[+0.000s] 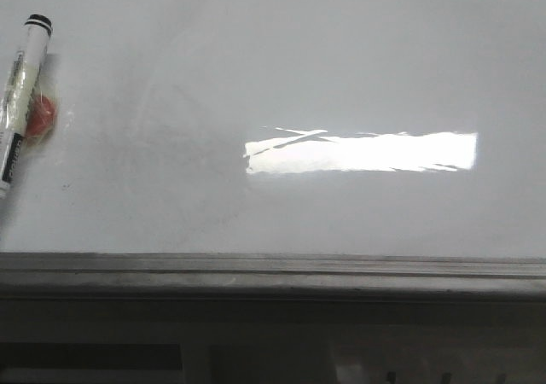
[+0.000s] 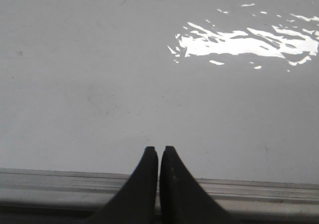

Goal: Write number 6 on whiteboard

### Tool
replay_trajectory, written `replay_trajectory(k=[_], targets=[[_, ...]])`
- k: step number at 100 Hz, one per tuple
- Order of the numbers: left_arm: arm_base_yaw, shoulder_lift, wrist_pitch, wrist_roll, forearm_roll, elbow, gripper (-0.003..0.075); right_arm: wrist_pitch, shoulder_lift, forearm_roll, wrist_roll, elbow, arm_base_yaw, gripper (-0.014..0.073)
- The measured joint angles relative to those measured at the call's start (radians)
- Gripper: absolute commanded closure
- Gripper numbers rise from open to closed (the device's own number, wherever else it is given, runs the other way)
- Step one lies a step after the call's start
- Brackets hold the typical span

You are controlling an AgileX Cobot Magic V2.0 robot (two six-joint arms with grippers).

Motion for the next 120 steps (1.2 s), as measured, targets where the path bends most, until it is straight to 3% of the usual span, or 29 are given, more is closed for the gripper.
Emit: replay_trajectory(k=[91,120], targets=[[0.0,0.0,-0.004,0.0,0.0,0.0,0.0741,0.0,0.0,0.0,0.0,0.0,0.0,0.0657],[0.0,0.0,-0.034,0.0,-0.001,0.0,0.0741,-0.014,0.0,-0.104,0.0,0.0,0.0,0.0657]])
